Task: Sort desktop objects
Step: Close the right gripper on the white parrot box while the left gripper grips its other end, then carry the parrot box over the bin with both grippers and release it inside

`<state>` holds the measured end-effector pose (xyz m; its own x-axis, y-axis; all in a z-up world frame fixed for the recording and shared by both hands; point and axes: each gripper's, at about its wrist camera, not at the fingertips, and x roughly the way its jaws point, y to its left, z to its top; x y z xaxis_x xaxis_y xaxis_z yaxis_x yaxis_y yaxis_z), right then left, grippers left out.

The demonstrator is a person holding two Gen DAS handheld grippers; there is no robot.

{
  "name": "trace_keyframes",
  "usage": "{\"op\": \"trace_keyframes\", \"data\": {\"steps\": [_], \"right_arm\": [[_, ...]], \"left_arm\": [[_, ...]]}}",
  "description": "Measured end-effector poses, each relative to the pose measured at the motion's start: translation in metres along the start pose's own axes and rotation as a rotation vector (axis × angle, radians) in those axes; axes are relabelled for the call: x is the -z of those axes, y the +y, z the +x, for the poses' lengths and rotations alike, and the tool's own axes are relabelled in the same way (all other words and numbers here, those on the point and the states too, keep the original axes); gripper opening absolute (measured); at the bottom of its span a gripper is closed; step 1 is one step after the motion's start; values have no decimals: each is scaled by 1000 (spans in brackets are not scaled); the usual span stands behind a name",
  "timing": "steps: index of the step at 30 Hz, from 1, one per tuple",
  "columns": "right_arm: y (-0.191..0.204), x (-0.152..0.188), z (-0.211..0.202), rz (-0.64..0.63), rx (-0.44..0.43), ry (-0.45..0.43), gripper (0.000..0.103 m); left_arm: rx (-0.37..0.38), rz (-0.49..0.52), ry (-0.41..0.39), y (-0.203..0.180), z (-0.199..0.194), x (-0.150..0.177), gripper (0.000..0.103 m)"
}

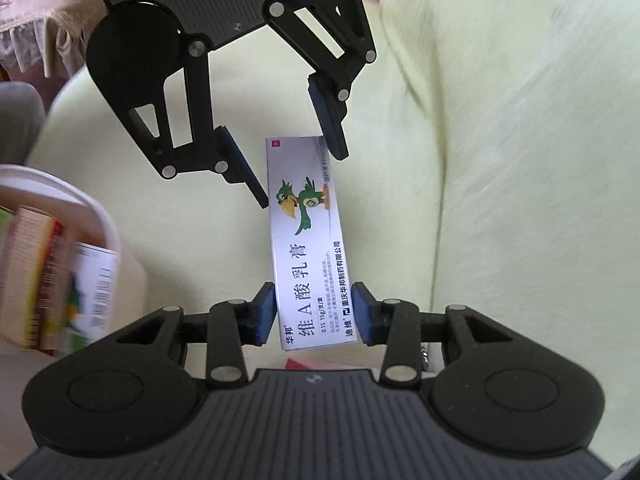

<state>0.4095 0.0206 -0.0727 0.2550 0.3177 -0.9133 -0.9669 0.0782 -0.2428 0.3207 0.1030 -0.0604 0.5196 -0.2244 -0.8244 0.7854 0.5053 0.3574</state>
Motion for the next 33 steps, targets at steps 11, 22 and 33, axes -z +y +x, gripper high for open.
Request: {"op": "trace_keyframes", "data": {"steps": [11,22,33], "right_arm": [[103,20,-116,24,67,-36,36],[171,54,-124,71,39,-32,36],[164,54,-70,90,11,-18,36]], "left_arm": [[-52,95,-79,-88,-113,-17,55],[-1,114,-58,-161,-131,2,55],[36,85,-14,-183,-72,-14,55]]}}
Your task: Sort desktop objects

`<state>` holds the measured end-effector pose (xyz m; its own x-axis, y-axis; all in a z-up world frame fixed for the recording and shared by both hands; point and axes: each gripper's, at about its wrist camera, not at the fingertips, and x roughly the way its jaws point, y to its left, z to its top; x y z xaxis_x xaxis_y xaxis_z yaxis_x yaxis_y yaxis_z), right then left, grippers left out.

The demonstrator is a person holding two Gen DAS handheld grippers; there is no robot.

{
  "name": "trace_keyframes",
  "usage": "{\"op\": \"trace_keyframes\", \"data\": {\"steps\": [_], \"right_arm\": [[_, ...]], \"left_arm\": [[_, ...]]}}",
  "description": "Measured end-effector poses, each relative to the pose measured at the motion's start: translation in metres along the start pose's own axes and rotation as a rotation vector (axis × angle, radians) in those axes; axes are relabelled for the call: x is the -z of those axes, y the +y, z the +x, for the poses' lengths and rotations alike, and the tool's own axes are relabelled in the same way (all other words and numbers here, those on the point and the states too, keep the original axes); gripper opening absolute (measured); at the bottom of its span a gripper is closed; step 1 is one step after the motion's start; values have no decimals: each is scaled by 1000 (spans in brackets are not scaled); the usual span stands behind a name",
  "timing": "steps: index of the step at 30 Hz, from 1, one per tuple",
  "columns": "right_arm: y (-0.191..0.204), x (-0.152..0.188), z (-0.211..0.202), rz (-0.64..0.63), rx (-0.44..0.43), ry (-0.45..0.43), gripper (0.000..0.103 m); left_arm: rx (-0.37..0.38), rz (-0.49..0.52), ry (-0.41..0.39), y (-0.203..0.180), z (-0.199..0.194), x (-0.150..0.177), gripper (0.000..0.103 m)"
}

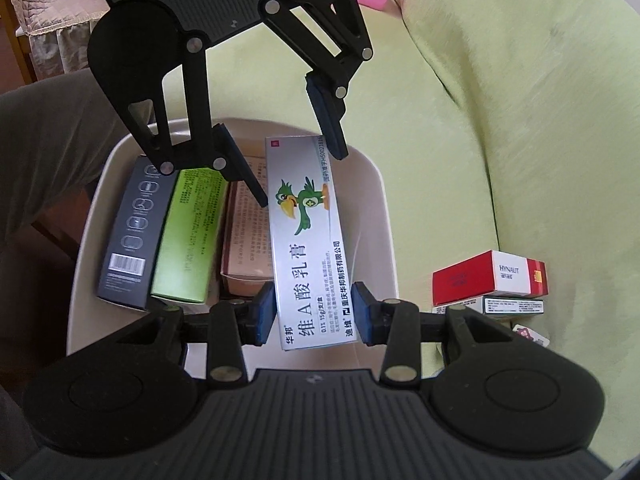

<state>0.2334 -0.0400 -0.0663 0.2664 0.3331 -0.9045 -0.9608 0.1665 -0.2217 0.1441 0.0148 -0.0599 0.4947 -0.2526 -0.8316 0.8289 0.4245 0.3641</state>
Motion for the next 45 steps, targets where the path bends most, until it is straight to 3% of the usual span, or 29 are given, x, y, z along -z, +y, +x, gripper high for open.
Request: {"op": "trace_keyframes", "data": {"steps": [12,26,33,37,45], "right_arm": [[-10,-6,45,13,-15,19,36],[-17,-1,54,120,3,-10,41],[-17,31,24,346,34,-68,41],[-18,52,20,519,71,-41,40],[-18,77,16,808,114,-40,30]], "left_arm": [[23,-36,35,13,42,12,55],[1,-121,56,25,41,15,57],[-28,-209,27,29,23,19,57],[-31,-270,-7,26,10,16,57],[-45,-503,14,12,-14,20,58]]}}
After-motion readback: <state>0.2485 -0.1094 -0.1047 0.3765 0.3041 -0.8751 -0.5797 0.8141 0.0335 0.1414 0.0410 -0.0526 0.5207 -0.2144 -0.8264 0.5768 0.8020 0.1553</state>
